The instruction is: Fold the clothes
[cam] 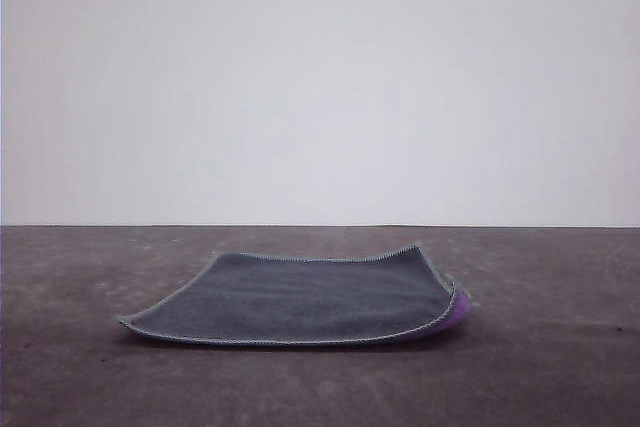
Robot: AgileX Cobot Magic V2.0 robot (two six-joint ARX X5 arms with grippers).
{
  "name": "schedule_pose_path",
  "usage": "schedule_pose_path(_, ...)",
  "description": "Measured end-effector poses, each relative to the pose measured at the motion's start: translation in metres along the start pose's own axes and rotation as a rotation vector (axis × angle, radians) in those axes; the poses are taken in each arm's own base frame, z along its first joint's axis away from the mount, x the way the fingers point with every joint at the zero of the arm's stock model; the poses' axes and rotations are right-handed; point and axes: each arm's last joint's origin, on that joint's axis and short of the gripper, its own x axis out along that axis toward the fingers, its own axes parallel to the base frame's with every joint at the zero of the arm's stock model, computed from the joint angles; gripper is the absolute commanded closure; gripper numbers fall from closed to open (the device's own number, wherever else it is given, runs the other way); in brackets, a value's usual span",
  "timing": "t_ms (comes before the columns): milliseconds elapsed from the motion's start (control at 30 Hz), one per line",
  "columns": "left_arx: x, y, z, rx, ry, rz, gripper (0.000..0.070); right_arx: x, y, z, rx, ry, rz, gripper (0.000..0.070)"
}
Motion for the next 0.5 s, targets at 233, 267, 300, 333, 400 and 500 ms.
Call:
schedule_pose_path(233, 0.0000, 0.0000, 0.0000, 0.000, 0.000, 0.000, 0.0676, 0.0000, 0.0000, 0.0000, 0.000, 0.000, 0.000, 0.0700)
schedule_pose_path(267, 0.0000, 0.0000, 0.0000, 0.000, 0.000, 0.000, 0.0676, 0.0000, 0.0000, 0.0000, 0.000, 0.000, 0.000, 0.0700)
schedule_pose_path(300, 0.0000, 0.0000, 0.0000, 0.000, 0.000, 0.000, 0.0676, 0.0000, 0.0000, 0.0000, 0.000, 0.000, 0.000, 0.0700)
schedule_pose_path(333, 0.0000, 0.0000, 0.0000, 0.000, 0.000, 0.000, 0.0676, 0.0000, 0.0000, 0.0000, 0.000, 0.000, 0.000, 0.0700)
schedule_pose_path(400, 0.0000, 0.0000, 0.0000, 0.000, 0.000, 0.000, 0.0676, 0.0000, 0.0000, 0.0000, 0.000, 0.000, 0.000, 0.0700)
schedule_pose_path(500, 0.0000, 0.0000, 0.0000, 0.000, 0.000, 0.000, 0.0676, 0.0000, 0.0000, 0.0000, 0.000, 0.000, 0.000, 0.0700)
